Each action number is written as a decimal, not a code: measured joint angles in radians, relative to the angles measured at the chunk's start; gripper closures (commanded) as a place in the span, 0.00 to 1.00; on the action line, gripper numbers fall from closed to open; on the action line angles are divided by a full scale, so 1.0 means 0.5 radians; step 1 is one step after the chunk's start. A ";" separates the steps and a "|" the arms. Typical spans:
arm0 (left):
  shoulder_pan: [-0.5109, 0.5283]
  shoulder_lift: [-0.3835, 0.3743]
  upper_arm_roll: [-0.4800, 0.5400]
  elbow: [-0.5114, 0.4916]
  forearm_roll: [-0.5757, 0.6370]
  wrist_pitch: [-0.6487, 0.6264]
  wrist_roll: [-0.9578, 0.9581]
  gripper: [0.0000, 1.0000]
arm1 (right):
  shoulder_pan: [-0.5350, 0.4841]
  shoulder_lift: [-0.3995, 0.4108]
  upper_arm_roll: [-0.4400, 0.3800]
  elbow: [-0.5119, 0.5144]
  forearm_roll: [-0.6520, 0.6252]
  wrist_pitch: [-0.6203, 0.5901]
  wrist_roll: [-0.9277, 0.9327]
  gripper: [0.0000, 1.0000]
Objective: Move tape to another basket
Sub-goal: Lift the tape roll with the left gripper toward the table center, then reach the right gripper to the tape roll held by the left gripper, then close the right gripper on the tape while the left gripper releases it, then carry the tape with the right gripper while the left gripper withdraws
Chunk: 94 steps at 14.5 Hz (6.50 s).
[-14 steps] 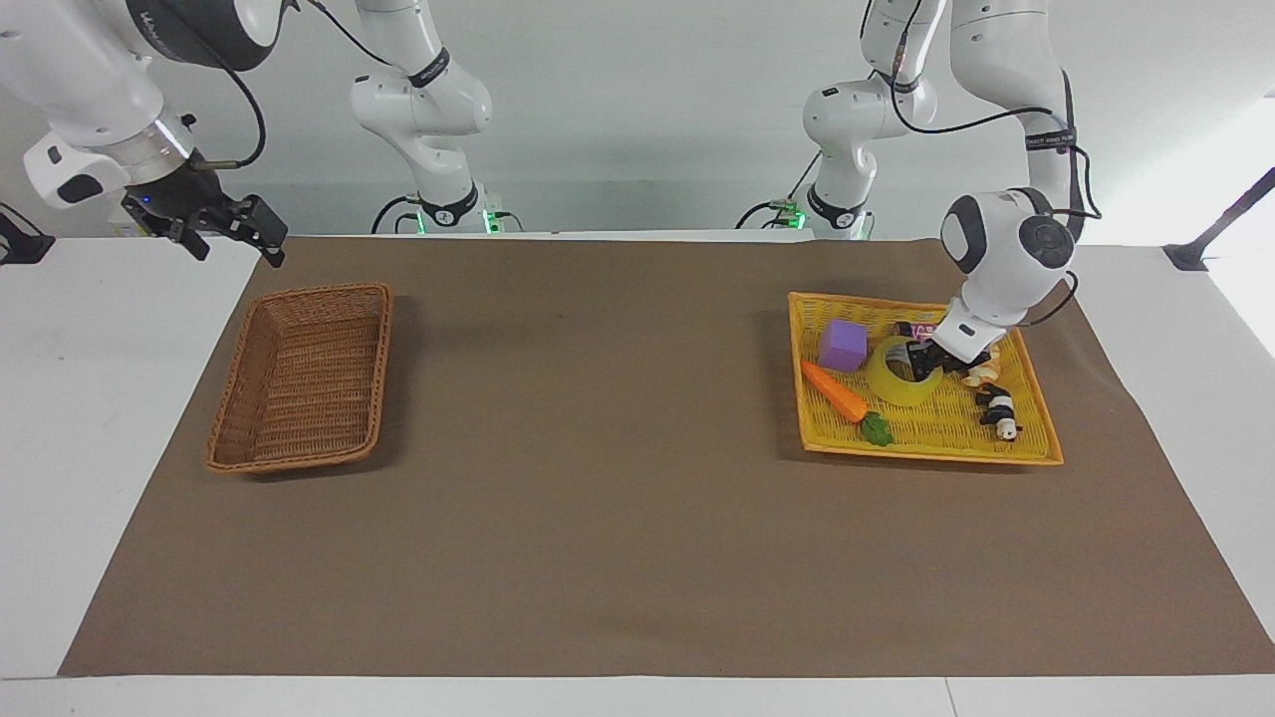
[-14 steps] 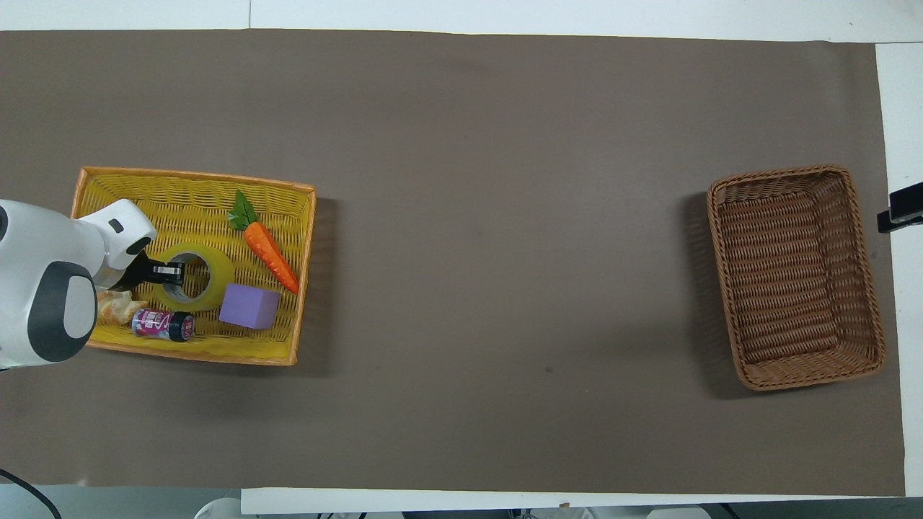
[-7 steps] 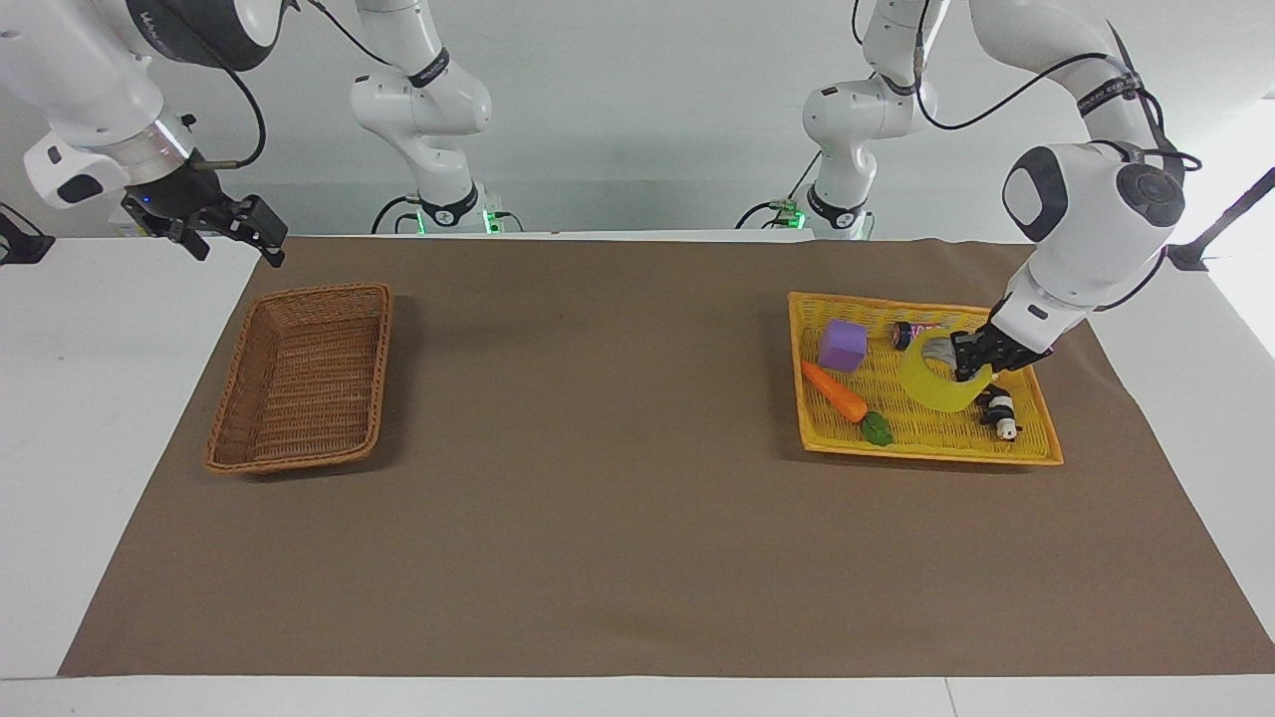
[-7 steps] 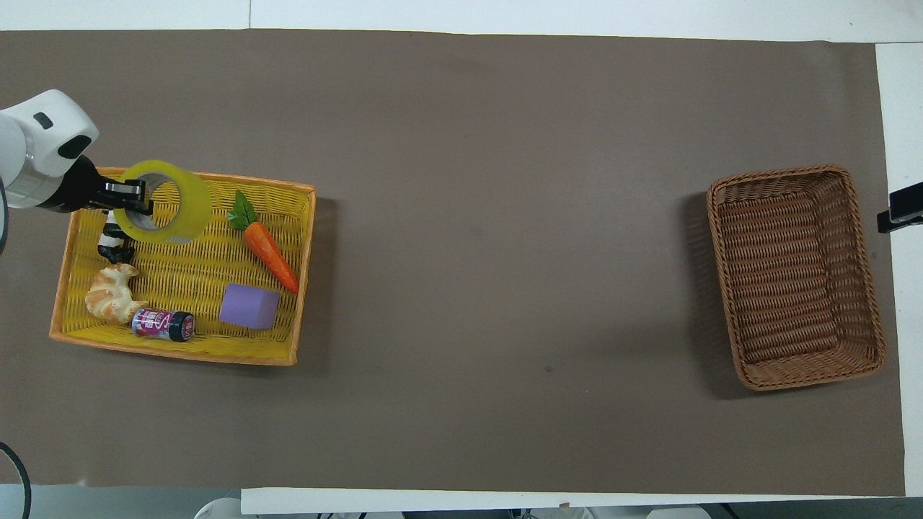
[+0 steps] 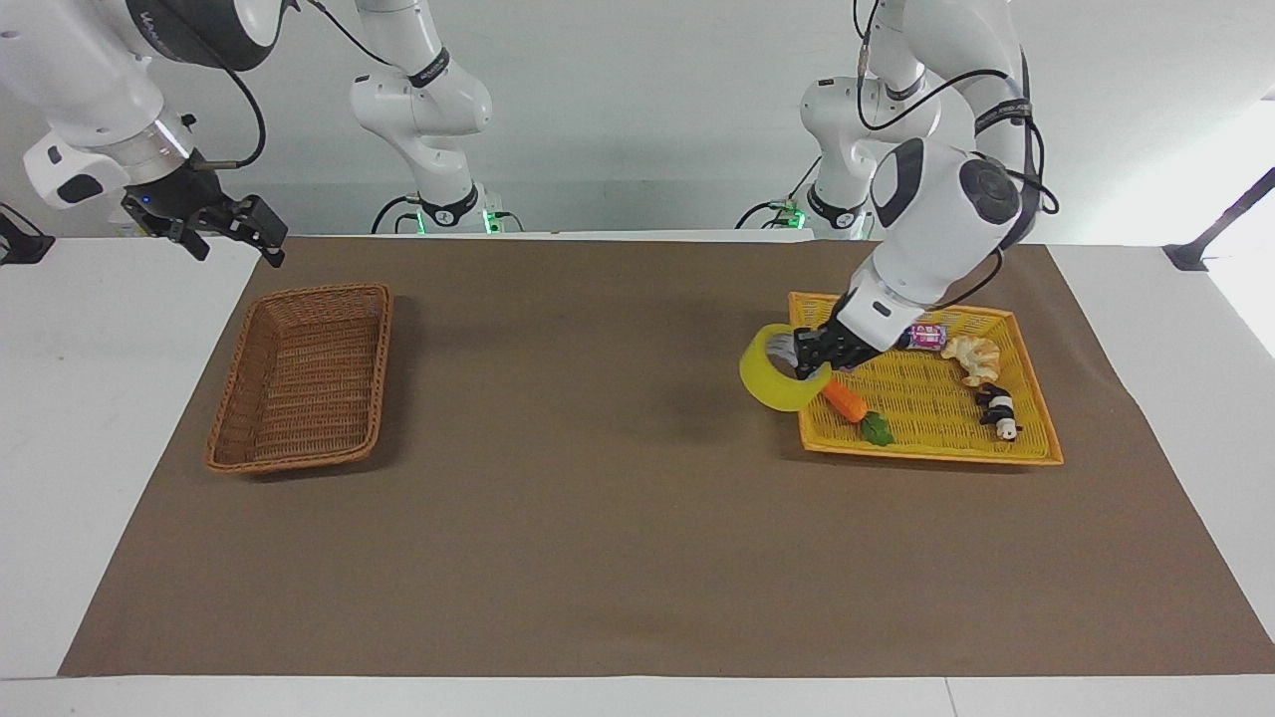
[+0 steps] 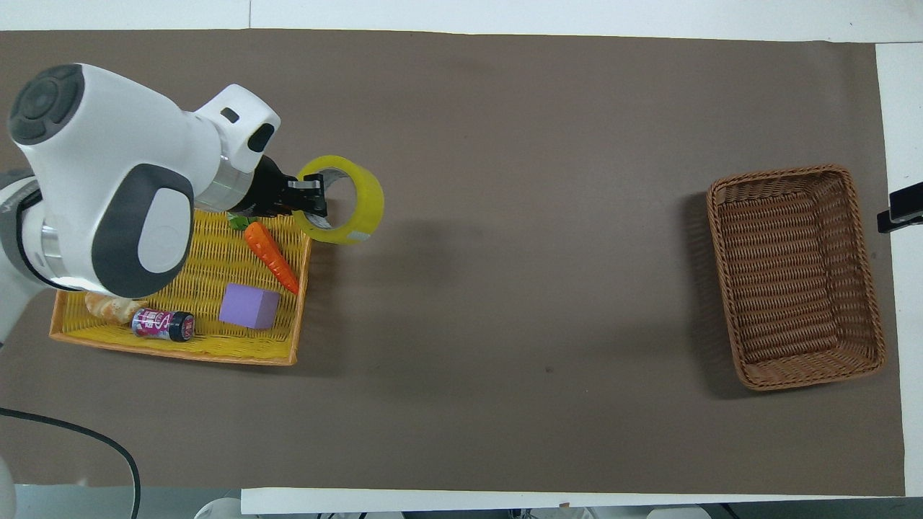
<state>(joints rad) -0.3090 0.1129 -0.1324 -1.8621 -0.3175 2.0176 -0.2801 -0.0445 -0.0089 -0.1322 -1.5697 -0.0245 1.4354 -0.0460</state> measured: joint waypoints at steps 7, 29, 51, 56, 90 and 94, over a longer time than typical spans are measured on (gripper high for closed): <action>-0.240 0.018 -0.002 0.193 -0.294 0.016 -0.154 1.00 | -0.001 -0.001 0.013 -0.015 0.281 -0.121 -0.377 0.00; -0.398 0.126 0.011 0.378 -0.294 0.010 -0.311 1.00 | 0.619 -0.136 0.048 -0.798 2.225 0.868 -0.260 0.00; -0.398 0.135 0.011 0.377 -0.294 -0.068 -0.332 1.00 | 0.903 0.035 0.045 -0.814 2.376 1.171 0.008 0.07; -0.398 0.135 0.011 0.377 -0.294 -0.071 -0.334 1.00 | 0.903 0.035 0.043 -0.851 2.376 1.175 -0.078 0.68; 0.684 -0.228 0.083 0.378 0.534 -0.649 0.537 0.01 | -0.172 0.070 -0.001 -0.836 1.958 0.238 -0.675 1.00; 0.796 -0.232 0.083 0.339 0.559 -0.656 0.728 0.01 | -0.513 0.266 -0.006 -0.671 1.565 0.038 -0.945 1.00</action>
<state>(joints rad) 0.0889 -0.0031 -0.0907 -1.6925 -0.0380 1.6897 0.0841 -0.3009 0.1240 -0.1352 -1.9053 0.7581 1.4546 -0.5183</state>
